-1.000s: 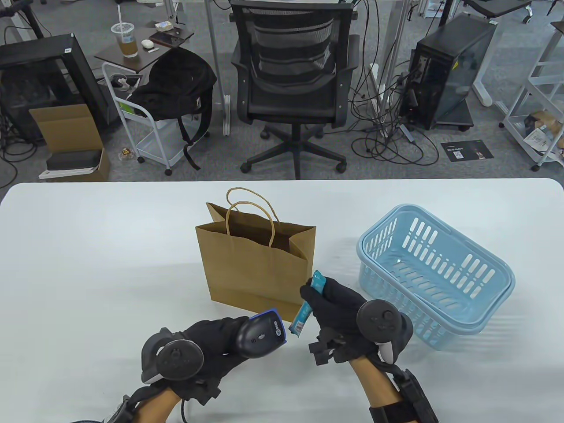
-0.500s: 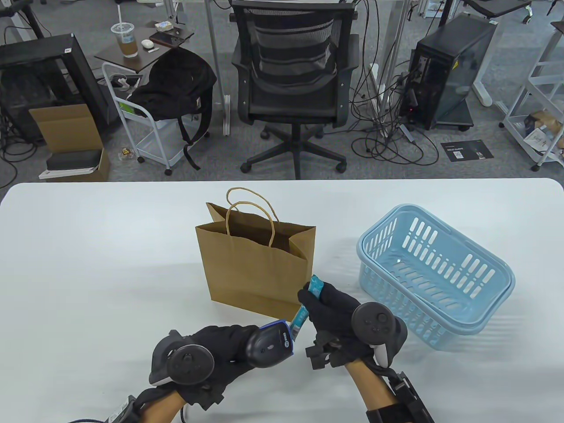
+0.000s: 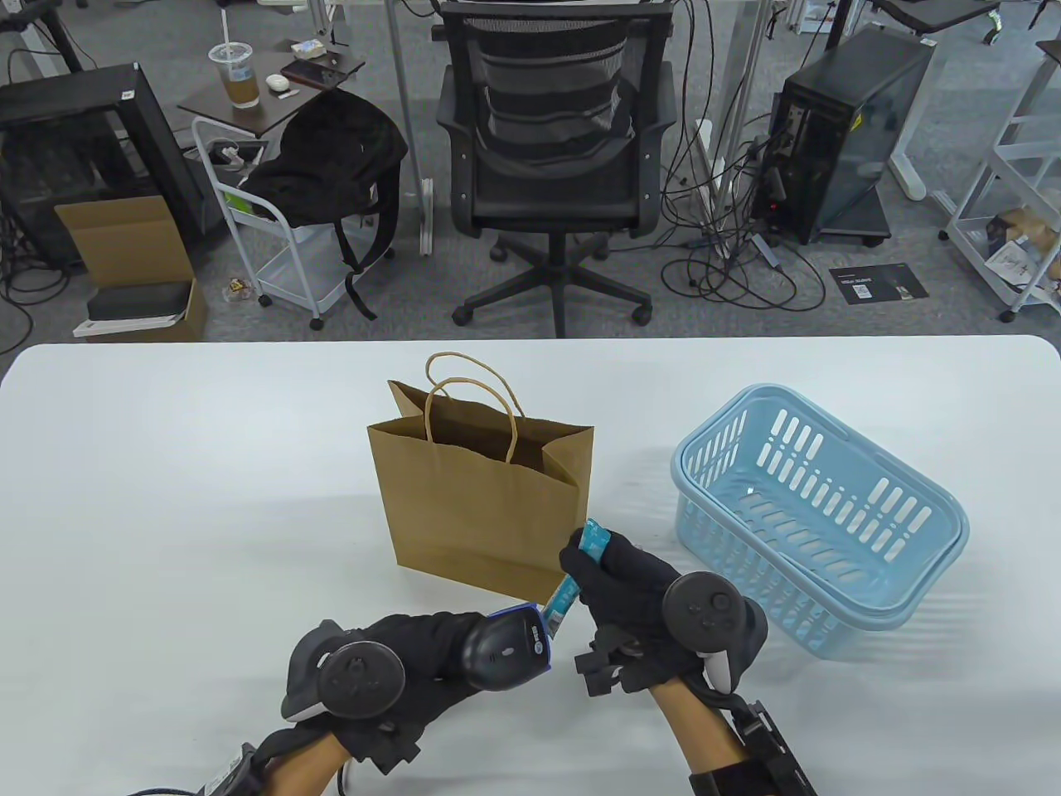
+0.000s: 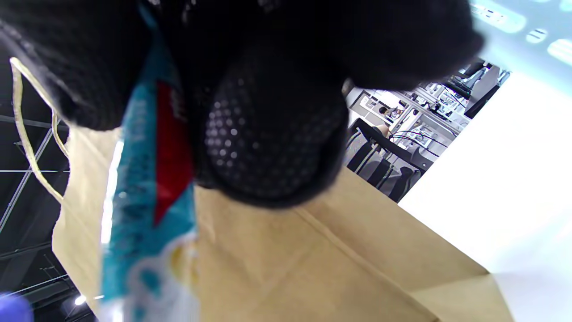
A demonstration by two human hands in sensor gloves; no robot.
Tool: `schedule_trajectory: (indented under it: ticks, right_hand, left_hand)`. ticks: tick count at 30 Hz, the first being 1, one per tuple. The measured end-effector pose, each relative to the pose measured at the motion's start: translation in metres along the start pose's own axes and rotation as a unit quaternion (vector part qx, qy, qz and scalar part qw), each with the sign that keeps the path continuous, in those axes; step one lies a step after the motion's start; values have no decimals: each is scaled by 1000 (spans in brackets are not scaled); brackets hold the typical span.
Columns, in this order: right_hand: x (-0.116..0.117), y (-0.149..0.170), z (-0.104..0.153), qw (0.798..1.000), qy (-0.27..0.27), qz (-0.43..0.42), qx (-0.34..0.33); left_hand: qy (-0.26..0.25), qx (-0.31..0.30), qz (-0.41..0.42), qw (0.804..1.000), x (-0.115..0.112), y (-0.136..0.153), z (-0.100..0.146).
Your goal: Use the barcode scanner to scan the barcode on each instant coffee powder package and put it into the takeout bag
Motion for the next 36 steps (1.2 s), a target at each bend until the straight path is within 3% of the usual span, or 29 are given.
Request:
schedule_trajectory:
  ticks: [5,9,14,20,23,25,28,36]
  right_hand:
    - [-3,1,0,1000,5,-8,2]
    - [-6,-3,1,1000,2,-11,-14]
    - [-13,-9,2,999,19,-22,-31]
    - [-46,-25,-2,994,68,-78,-33]
    - [-64,-44,-9,992,64,-95,-56]
    - [-73,-53,-14,990,54,-109,-73]
    - [-90,-61,-20,986,89,-122,-68]
    - [-120,-90,-38,982,129,-113,-74]
  left_hand:
    - [-75,44,55,995,34,24,5]
    - [-143,97,100,980,67,51,16]
    - [-200,142,152,957,86,79,28]
    - [-247,173,133,944,104,98,40]
    - [-277,186,132,933,113,103,46]
    - [-289,191,139,928,116,105,49]
    - [-303,190,149,922,119,106,51]
    - [-287,181,148,929,117,102,47]
Point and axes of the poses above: the tracker on the back of each hand, its own y axis roughly to the little-finger side, its own z axis roughly from the fingertips to the wrist, x = y × z, the point moved 5 cm from there along -z, roughly from the wrist to the fingertips, and after that the axes turned 14 degrees about z, right-handed, at the moved point
